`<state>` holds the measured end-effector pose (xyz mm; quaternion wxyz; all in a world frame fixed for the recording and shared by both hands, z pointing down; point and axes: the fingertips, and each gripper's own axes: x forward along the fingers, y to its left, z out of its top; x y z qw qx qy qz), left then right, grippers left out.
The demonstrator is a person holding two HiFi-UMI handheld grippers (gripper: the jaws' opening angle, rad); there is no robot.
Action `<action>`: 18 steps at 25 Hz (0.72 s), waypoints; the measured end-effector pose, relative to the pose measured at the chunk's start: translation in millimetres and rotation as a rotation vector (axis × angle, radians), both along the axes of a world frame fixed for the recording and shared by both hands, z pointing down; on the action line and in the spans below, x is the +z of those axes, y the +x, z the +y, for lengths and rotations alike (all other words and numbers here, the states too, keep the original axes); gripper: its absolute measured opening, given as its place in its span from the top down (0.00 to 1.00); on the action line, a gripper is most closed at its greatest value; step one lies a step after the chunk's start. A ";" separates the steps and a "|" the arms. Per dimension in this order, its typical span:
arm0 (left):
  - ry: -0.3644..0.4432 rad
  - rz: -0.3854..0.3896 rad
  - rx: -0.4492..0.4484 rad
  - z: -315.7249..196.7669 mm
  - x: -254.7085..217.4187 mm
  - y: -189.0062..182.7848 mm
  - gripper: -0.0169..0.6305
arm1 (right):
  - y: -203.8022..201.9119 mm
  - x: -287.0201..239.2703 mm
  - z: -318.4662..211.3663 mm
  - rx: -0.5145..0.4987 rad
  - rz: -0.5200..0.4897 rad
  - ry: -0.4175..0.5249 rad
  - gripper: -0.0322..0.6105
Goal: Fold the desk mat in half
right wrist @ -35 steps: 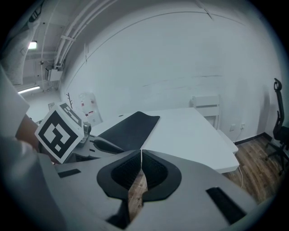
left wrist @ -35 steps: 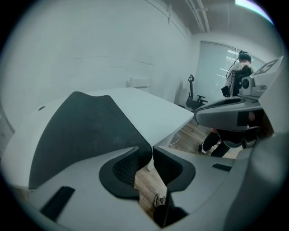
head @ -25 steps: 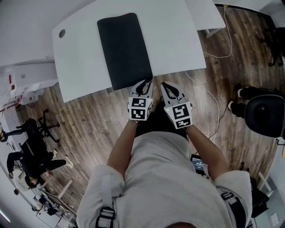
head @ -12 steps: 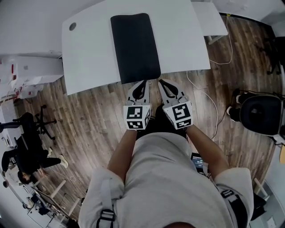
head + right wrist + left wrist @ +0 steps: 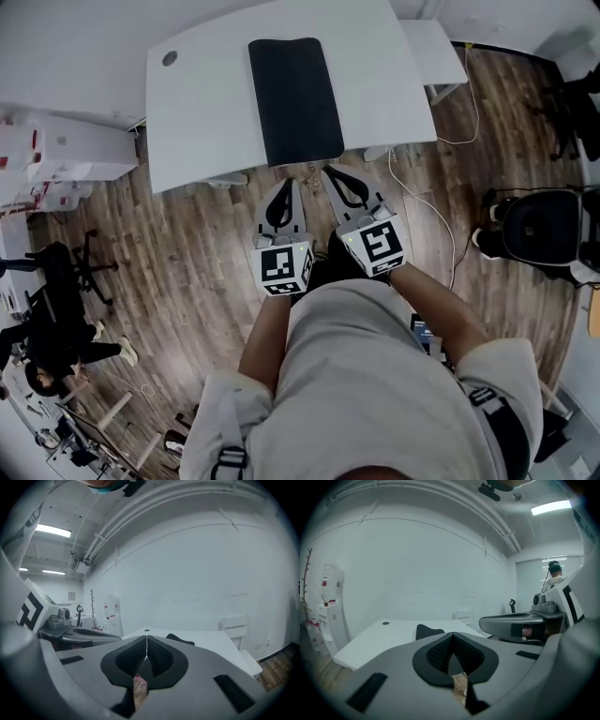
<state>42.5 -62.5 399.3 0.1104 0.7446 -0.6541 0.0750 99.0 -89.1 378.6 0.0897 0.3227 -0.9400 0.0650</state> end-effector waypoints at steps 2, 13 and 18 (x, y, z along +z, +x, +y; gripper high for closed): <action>0.015 -0.002 -0.016 13.3 -10.1 0.0 0.96 | 2.5 -15.1 10.8 -0.001 -0.010 0.020 0.89; 0.132 -0.020 -0.050 47.6 -67.0 3.3 0.95 | 14.3 -56.0 53.4 0.013 -0.005 0.111 0.89; 0.148 -0.051 -0.034 62.5 -73.1 13.2 0.96 | 21.1 -65.0 63.6 0.033 -0.010 0.109 0.89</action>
